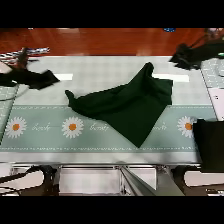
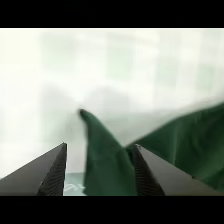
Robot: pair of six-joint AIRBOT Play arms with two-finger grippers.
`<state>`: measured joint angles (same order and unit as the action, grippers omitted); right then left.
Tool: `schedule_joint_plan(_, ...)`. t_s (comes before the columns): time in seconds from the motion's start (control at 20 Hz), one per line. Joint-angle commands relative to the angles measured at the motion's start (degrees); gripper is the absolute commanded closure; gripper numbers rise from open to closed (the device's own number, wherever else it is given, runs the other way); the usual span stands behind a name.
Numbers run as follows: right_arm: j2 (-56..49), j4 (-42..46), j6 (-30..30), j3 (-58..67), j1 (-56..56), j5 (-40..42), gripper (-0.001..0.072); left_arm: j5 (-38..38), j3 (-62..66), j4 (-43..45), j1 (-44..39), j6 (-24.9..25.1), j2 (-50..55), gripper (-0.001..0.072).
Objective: Fold the shirts.
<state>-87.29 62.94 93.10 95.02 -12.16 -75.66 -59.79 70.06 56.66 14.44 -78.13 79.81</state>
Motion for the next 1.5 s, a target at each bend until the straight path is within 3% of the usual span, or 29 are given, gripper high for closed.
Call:
schedule_joint_plan(0.0,11.63,9.75,-1.22,-8.0,-8.46,-4.15,0.0303,-9.64,4.15,-7.15,11.28,-1.42,-0.09,0.0207)
schedule_joint_plan(0.2,26.58,6.01,-2.62,-37.83,-11.87,4.63,0.0303,-16.85,-5.46,-20.02,12.37,7.76,3.28,0.0206)
schedule_joint_plan(0.35,33.27,-3.78,-6.99,-54.62,-11.17,7.98,0.0303,-16.79,-7.34,-21.2,7.28,9.55,8.7,0.0206)
schedule_joint_plan(0.45,36.28,-7.52,-9.01,-60.46,-11.17,7.89,0.0303,-15.12,-6.54,-21.2,3.93,9.51,11.98,0.0206)
schedule_joint_plan(0.8,39.36,-7.76,-9.38,-66.82,-11.17,-0.33,0.0303,-15.06,-0.7,-20.24,-4.46,7.98,19.34,0.0209)
schedule_joint_plan(0.85,39.36,-8.59,-9.42,-68.02,-11.08,-0.48,0.0303,-16.24,0.15,-19.91,-5.01,8.0,20.0,0.0293)
schedule_joint_plan(0.9,39.34,-8.98,-9.4,-69.02,-9.84,-0.15,0.0303,-17.35,0.98,-19.06,-5.44,8.04,20.46,0.0589)
schedule_joint_plan(0.95,39.34,-8.98,-9.07,-69.79,-7.1,0.76,0.0303,-17.46,1.49,-17.97,-5.64,8.33,20.41,0.0685)
schedule_joint_plan(1.2,37.24,-8.85,-0.66,-70.2,9.75,10.45,0.0303,-19.39,3.39,-16.5,-5.64,8.46,20.31,0.0685)
schedule_joint_plan(1.45,28.96,-11.32,0.04,-70.2,17.55,13.29,0.0303,-19.41,3.43,-16.5,-5.64,8.46,20.24,0.0685)
